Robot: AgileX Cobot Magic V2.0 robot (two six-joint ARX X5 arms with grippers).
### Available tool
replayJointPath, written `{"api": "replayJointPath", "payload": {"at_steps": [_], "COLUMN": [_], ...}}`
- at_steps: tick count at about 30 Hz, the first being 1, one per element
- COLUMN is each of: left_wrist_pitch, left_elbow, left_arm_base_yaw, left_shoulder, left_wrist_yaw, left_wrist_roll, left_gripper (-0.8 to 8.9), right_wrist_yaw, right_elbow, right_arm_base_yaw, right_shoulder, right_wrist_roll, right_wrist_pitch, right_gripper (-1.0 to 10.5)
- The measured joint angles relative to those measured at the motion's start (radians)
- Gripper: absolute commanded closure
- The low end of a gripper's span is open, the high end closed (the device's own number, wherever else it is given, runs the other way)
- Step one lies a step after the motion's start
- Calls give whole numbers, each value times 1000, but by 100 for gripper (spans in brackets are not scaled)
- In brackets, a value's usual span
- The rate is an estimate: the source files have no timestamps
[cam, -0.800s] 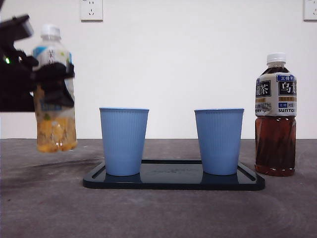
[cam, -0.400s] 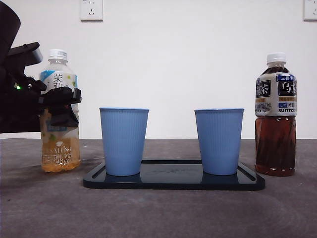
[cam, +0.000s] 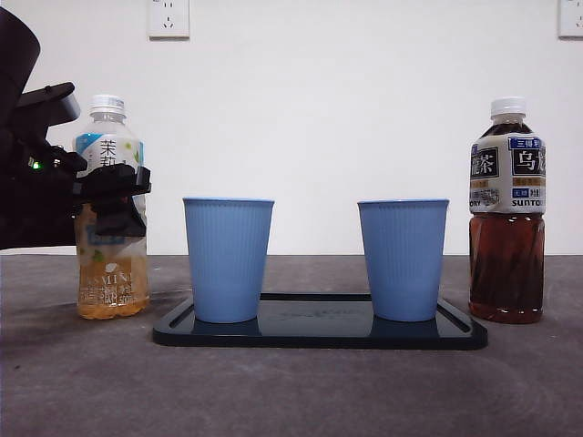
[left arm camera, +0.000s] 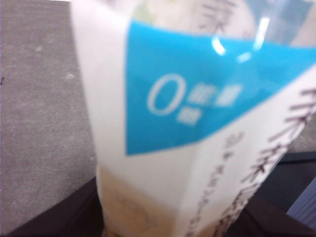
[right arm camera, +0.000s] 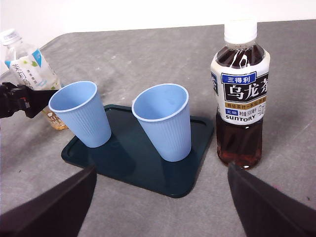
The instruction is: Pour the drink into the cup
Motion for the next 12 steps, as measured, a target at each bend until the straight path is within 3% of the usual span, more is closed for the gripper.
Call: {"api": "replayJointPath", "payload": {"at_steps": [7,12], "left_wrist_pitch": [19,11], "left_elbow": [1,2], "left_arm_base_yaw": [0,0], "left_shoulder": [0,0], "left_wrist_yaw": [0,0], "left_wrist_roll": [0,0], "left_gripper": [423,309], "right_wrist_yaw": [0,0], "right_elbow": [0,0], "right_arm_base_yaw": [0,0], "right_shoulder": [0,0], "right_wrist_roll": [0,0], "right_wrist_pitch": [0,0], "right_gripper": [524,524]}}
